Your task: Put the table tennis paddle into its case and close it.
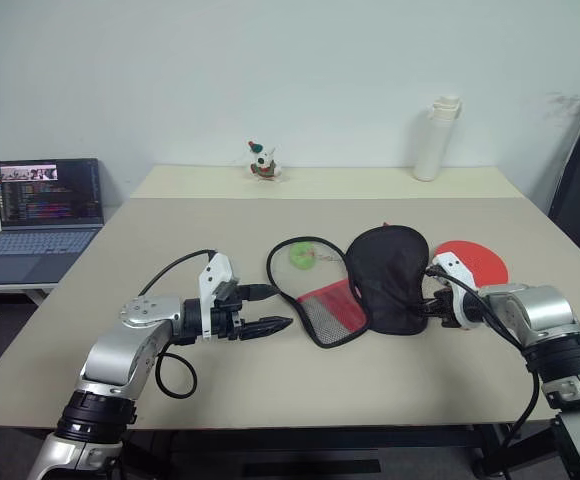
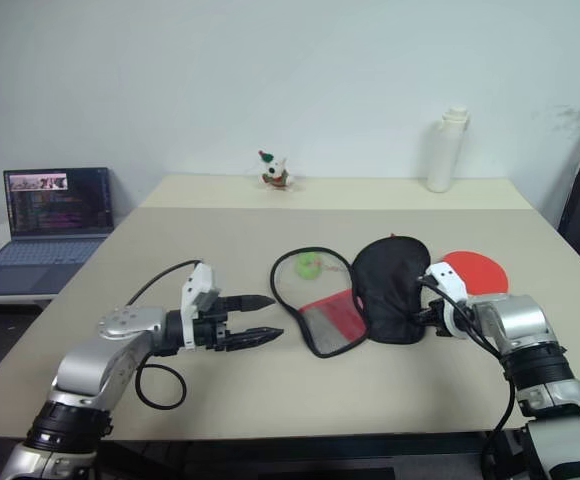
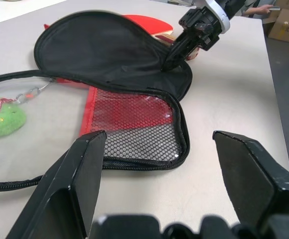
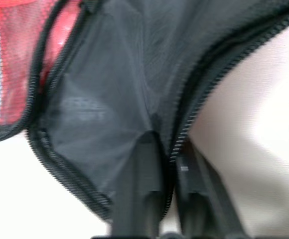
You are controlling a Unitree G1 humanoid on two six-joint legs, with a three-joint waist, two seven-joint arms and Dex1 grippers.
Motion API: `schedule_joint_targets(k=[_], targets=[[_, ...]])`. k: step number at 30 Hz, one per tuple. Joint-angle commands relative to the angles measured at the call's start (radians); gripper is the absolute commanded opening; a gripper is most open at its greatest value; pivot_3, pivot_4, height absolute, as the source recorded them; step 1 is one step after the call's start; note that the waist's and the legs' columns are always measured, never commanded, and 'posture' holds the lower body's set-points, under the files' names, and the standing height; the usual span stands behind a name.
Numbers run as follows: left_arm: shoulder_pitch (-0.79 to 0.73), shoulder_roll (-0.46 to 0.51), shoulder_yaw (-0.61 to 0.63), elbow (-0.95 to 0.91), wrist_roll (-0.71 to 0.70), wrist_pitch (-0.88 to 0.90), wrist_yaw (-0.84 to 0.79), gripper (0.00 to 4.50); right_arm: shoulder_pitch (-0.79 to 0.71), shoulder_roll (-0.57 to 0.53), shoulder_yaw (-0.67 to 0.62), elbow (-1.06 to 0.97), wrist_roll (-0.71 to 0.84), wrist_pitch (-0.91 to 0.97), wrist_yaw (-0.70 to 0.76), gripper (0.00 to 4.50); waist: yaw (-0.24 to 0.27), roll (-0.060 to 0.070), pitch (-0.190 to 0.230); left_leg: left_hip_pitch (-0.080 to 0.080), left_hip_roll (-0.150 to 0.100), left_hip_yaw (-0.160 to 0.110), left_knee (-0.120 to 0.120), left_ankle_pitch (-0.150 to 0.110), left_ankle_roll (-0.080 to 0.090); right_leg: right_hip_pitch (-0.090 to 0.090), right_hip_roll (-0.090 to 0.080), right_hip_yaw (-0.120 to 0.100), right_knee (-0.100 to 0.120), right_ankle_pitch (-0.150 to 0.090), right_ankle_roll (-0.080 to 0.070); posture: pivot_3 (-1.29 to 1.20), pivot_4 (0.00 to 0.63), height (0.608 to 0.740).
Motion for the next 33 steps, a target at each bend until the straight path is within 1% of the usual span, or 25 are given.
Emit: schedule_joint_targets(k=[1,3,4,5,6,7,8,9,13,17,21,26,33], targets=[[-0.008,0.0,-0.001,-0.022,0.003,-0.025,0.0,3.74,-0.014,-0.031,-0.042,-0.038,-0.022,-0.042,-0.018,2.01,0.0,0.0,0.0,0.0,0.0,0.0,0.0,0.0,0.0,0.0,0.0,0.0,0.0,0.0,0.0,0.0,0.15,0.74],[-0.01,-0.001,-0.004,-0.02,0.003,-0.027,0.0,3.74,-0.006,-0.05,-0.059,-0.059,-0.026,-0.046,-0.025,2.65,0.0,0.001,0.001,0.0,0.0,0.0,0.0,0.0,0.0,0.0,0.0,0.0,0.0,0.0,0.0,0.0,0.15,0.74],[-0.012,-0.001,-0.005,-0.017,0.003,-0.03,-0.002,3.74,0.001,-0.063,-0.083,-0.076,-0.022,-0.042,-0.036,3.09,0.0,0.002,0.002,0.0,0.0,0.0,0.0,0.0,0.0,0.0,0.0,0.0,0.0,0.0,0.0,0.0,0.15,0.74],[-0.012,-0.001,-0.006,-0.015,0.003,-0.033,-0.003,3.74,0.008,-0.073,-0.109,-0.098,-0.014,-0.031,-0.045,3.37,0.0,0.002,0.002,0.0,0.0,0.0,0.0,0.0,0.0,0.0,0.0,0.0,0.0,0.0,0.0,0.0,0.15,0.74],[-0.014,0.0,-0.007,-0.012,0.003,-0.036,-0.005,3.74,0.022,-0.083,-0.156,-0.14,0.002,-0.004,-0.065,3.76,0.001,0.003,0.003,0.0,0.0,0.0,0.0,0.0,0.0,0.0,0.0,0.0,0.0,0.0,0.0,0.0,0.15,0.74],[-0.016,0.0,-0.008,-0.009,0.003,-0.039,-0.007,3.74,0.041,-0.091,-0.2,-0.186,0.014,0.019,-0.089,4.01,0.001,0.003,0.003,-0.001,0.0,0.0,0.0,0.0,0.0,0.0,0.0,0.0,0.0,0.0,0.0,0.0,0.15,0.74],[-0.017,0.0,-0.009,-0.006,0.003,-0.042,-0.008,3.74,0.058,-0.089,-0.238,-0.223,0.02,0.038,-0.119,4.36,0.002,0.003,0.003,-0.001,0.0,0.0,0.0,0.0,0.0,0.0,0.0,0.0,0.0,0.0,0.0,0.0,0.15,0.74],[-0.018,0.0,-0.009,-0.004,0.003,-0.044,-0.01,3.74,0.073,-0.083,-0.269,-0.249,0.022,0.053,-0.15,4.44,0.003,0.003,0.003,-0.001,0.0,0.0,0.0,0.0,0.0,0.0,-0.001,0.0,0.0,0.0,0.001,0.0,0.15,0.74],[-0.031,-0.002,-0.02,0.012,0.01,-0.056,-0.023,3.74,0.144,-0.02,-0.364,-0.32,-0.027,0.072,-0.325,4.44,0.003,0.003,0.003,0.0,0.0,-0.001,0.0,0.0,0.0,0.0,0.0,0.0,0.0,0.0,0.001,0.0,0.15,0.74],[-0.068,-0.008,-0.037,0.053,0.023,-0.075,-0.045,3.74,0.168,0.125,-0.473,-0.364,-0.059,0.107,-0.543,4.44,0.0,0.003,0.003,0.0,0.0,0.001,0.0,0.0,0.0,0.0,0.0,0.001,0.001,0.0,0.001,0.0,0.15,0.74],[-0.1,-0.015,-0.049,0.089,0.034,-0.093,-0.059,3.74,0.153,0.231,-0.518,-0.359,-0.071,0.105,-0.669,4.44,-0.001,0.004,0.003,0.0,0.0,0.001,0.0,0.0,0.0,0.0,0.0,0.002,0.002,0.0,0.001,0.0,0.15,0.74],[-0.117,-0.021,-0.058,0.11,0.043,-0.108,-0.067,3.74,0.12,0.274,-0.527,-0.282,-0.091,0.065,-0.746,4.44,-0.001,0.004,0.004,-0.001,0.0,0.002,-0.001,0.0,0.0,-0.002,0.0,0.003,0.001,0.0,0.001,0.0,0.15,0.74],[-0.112,-0.03,-0.054,0.113,0.054,-0.113,-0.066,3.74,0.086,0.262,-0.493,-0.13,-0.102,-0.003,-0.76,4.44,-0.002,0.004,0.004,0.0,0.0,0.003,-0.001,0.0,0.0,-0.002,0.0,0.004,0.001,-0.001,0.001,0.0,0.15,0.74]])
